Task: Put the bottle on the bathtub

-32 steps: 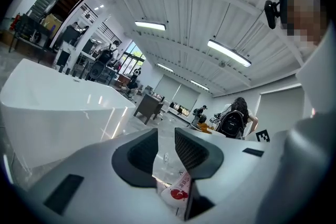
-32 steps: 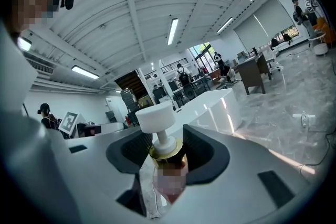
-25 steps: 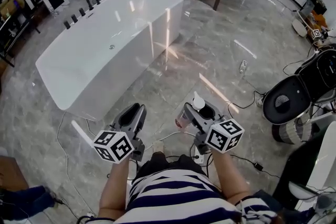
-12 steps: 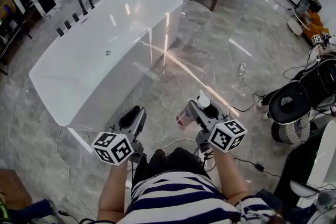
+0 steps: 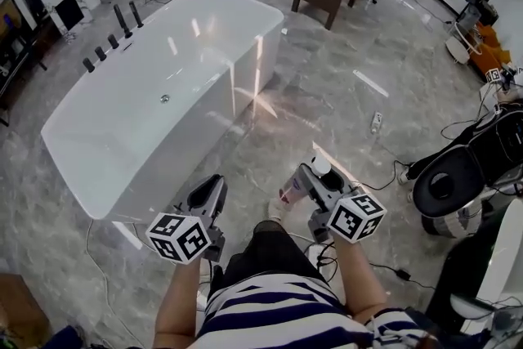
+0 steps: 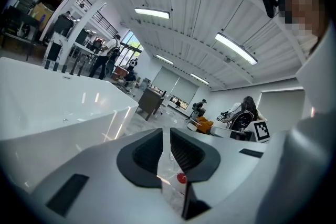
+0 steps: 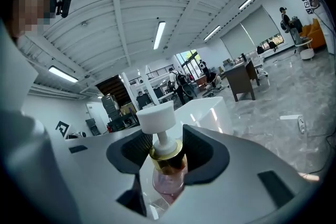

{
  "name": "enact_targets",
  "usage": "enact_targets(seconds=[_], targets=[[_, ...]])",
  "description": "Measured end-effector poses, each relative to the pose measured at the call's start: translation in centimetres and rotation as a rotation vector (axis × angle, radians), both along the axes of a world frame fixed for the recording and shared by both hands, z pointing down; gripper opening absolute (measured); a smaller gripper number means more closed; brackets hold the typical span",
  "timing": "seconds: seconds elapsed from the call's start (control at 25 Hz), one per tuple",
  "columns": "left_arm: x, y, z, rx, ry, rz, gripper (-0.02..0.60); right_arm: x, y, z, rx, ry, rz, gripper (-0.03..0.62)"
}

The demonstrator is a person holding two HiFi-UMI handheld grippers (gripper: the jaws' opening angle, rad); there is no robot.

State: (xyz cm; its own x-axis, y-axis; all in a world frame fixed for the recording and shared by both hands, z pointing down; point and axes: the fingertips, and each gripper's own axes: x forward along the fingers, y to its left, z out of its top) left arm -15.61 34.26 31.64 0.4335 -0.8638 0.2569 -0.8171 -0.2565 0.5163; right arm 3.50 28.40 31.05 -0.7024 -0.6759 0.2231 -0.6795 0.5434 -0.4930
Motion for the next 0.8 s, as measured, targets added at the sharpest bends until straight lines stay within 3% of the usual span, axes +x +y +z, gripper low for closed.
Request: enact_targets(seconds=[0.4, 0.8], targets=[[1.3, -10.1, -0.1, -0.002, -0.053, -0.005, 0.057, 0.0, -8.0, 0.4, 0.026, 0.007, -0.063, 0.195], [4.6, -20.3, -0.1, 0.018, -0.059, -0.012, 0.057, 1.7, -16.9, 1.4, 0.027, 0.001, -0.122, 0.193]])
